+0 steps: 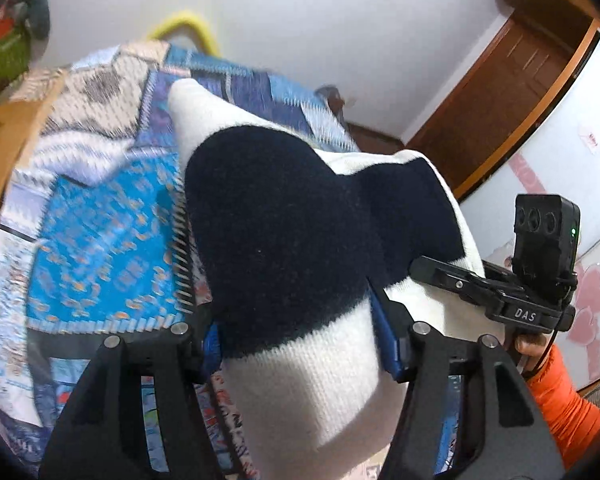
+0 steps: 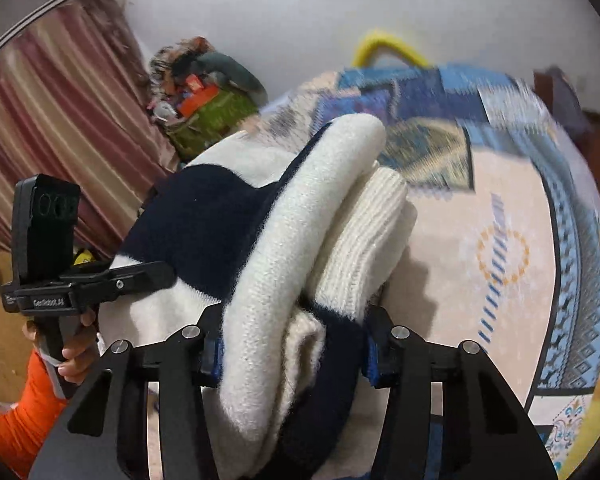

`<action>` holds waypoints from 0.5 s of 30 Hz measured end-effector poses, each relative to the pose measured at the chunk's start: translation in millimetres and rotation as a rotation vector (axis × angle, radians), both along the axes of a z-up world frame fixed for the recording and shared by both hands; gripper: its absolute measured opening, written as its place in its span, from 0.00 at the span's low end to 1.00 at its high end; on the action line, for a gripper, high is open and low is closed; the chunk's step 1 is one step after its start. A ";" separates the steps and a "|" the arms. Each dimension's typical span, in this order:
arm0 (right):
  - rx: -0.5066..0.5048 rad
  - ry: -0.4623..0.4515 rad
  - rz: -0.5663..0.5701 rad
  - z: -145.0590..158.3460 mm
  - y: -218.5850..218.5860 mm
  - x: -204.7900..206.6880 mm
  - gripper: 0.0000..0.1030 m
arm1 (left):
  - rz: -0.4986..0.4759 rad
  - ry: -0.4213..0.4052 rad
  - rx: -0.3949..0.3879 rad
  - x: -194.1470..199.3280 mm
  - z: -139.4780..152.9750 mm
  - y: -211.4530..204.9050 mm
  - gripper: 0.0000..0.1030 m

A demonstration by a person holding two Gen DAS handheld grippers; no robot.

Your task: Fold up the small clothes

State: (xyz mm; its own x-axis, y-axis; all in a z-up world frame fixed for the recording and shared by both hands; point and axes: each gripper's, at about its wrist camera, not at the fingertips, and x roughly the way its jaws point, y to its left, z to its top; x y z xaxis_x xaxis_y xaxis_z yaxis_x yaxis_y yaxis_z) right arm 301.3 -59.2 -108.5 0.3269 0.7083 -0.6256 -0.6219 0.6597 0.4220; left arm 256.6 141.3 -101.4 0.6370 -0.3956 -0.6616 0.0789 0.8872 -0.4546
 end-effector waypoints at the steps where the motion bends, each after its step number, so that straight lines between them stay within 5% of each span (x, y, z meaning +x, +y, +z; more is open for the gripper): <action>1: 0.008 -0.011 0.002 6.4 3.6 -2.2 0.44 | 0.008 -0.009 -0.001 -3.5 5.0 5.5 0.60; 7: 0.019 -0.038 0.032 25.9 39.4 -16.4 0.44 | 0.059 -0.022 0.002 -22.1 8.9 37.9 0.60; 15: -0.039 0.082 0.040 -34.0 76.8 -7.9 0.44 | 0.080 0.186 -0.034 -8.9 -73.2 73.5 0.60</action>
State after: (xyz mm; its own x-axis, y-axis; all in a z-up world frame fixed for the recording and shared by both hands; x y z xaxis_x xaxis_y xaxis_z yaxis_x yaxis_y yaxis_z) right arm 293.4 17.6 -142.5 0.2452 0.6943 -0.6766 -0.6125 0.6519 0.4470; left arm 247.7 214.7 -174.6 0.5353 -0.3728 -0.7579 -0.0791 0.8713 -0.4844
